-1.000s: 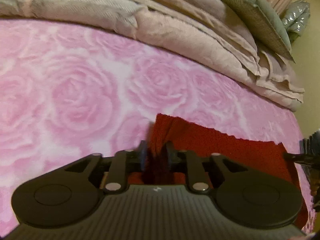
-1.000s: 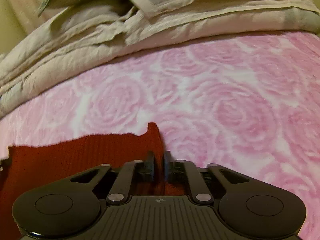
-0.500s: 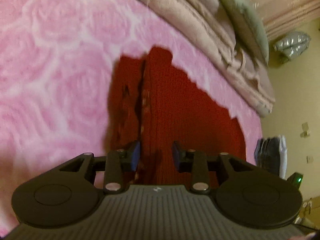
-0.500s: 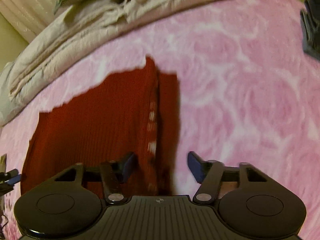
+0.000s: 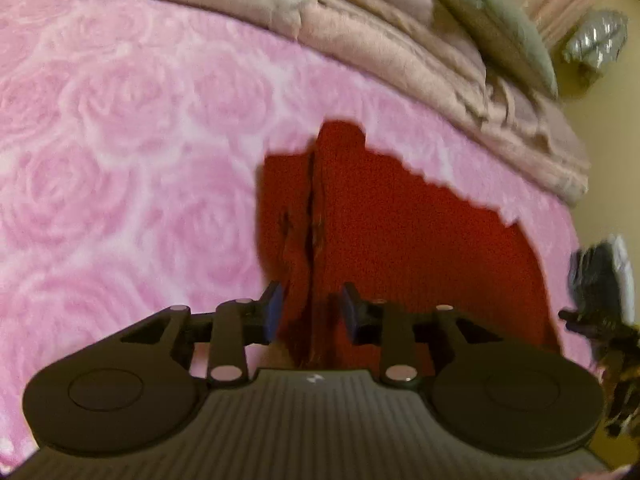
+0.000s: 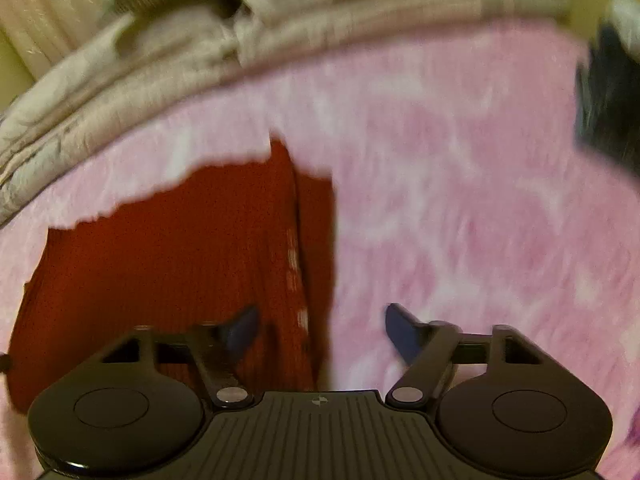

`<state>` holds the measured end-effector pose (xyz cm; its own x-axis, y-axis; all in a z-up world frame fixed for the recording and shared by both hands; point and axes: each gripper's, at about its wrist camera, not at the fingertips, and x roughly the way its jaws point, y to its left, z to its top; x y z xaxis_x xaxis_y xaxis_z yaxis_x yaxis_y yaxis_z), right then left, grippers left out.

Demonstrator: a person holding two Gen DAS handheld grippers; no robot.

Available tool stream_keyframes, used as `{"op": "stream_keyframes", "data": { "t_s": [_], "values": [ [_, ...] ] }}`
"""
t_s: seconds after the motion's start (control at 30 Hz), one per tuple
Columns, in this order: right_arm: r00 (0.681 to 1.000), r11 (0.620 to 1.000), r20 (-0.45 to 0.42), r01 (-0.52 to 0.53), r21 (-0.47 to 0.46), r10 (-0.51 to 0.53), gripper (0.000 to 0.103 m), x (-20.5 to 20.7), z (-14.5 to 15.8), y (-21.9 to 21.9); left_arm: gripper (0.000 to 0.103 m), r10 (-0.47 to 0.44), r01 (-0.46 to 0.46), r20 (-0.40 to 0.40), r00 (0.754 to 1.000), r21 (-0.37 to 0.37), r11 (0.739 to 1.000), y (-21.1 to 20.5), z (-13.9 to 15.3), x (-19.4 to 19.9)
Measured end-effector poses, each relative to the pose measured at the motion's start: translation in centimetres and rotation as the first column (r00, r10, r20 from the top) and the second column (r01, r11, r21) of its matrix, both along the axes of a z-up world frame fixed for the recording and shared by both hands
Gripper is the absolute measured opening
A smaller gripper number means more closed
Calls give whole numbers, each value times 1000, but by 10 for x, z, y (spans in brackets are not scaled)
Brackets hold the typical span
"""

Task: Fold clothes
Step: 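Release the sweater and press the folded edge flat with both grippers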

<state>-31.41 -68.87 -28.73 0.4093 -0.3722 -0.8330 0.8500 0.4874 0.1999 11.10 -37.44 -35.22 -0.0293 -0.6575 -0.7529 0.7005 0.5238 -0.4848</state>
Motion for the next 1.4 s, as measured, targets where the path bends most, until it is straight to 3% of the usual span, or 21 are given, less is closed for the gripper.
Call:
{"op": "stream_keyframes", "data": {
  "t_s": [0.13,0.2,0.23,0.27,0.3,0.33,0.37,0.43,0.53,0.6,0.63,0.67,0.73,0.83,0.9,0.93,0.97,1.03,1.13,1.3,1.4],
  "values": [
    [999,999,34,-29,-29,30,73,15,2,-19,28,-29,29,-2,1000,-31,999,-38,-4,16],
    [999,999,45,-20,-29,21,67,24,-7,-34,26,-51,51,2,999,-13,999,-59,-13,20],
    [998,1000,56,-17,-13,18,51,26,-13,-40,25,-61,61,-1,998,-3,998,-69,-19,21],
    [997,1000,71,-14,13,13,34,29,-20,-47,12,-70,70,-9,998,6,998,-75,-25,23],
    [996,999,85,-11,39,8,27,31,-27,-54,3,-69,69,-4,998,27,997,-79,-31,24],
    [996,998,91,-12,55,7,11,33,-33,-59,3,-59,58,19,998,49,997,-81,-35,25],
    [997,998,82,-18,56,13,6,34,-37,-60,3,-50,48,48,998,53,997,-78,-35,25],
    [999,999,42,-34,24,33,5,34,-41,-61,3,-37,31,102,994,55,998,-72,-34,26],
    [1000,999,24,-20,25,19,5,33,-42,-61,5,-37,31,82,996,76,997,-69,-37,28],
    [1000,1000,-5,-20,21,20,6,39,-37,-61,14,-84,69,133,988,113,991,-81,-27,23],
    [999,1000,-24,-23,2,23,15,44,-32,-60,17,-101,79,170,980,128,989,-86,-20,20],
    [999,999,-35,-28,-31,27,40,49,-26,-57,22,-101,74,216,971,126,989,-91,-11,18],
    [998,992,-42,-42,-122,37,64,58,-15,-51,24,-83,62,265,961,86,994,-99,3,16],
    [994,974,-48,-102,-203,94,64,77,-6,-45,24,-109,109,209,972,14,994,-118,5,14],
    [983,967,-66,-180,-182,170,48,95,-14,-46,9,-166,166,197,966,17,986,-135,-5,7],
    [975,961,-82,-218,-171,207,32,104,-20,-47,8,-192,191,200,961,28,981,-143,-11,4],
    [964,954,-111,-257,-157,242,30,112,-28,-49,8,-206,200,214,955,50,979,-150,-20,2],
    [948,943,-171,-296,-153,270,30,123,-45,-55,7,-201,182,257,945,93,979,-158,-36,3],
    [959,954,-192,-242,-179,208,30,114,-55,-71,3,-139,127,236,962,66,990,-155,-40,18],
    [971,960,-187,-185,-210,146,31,100,-20,-60,6,-71,65,278,958,34,997,-134,-5,15],
    [977,963,-112,-198,-185,179,31,93,4,-28,6,-122,122,263,957,18,992,-120,15,-17]
  ]
}}
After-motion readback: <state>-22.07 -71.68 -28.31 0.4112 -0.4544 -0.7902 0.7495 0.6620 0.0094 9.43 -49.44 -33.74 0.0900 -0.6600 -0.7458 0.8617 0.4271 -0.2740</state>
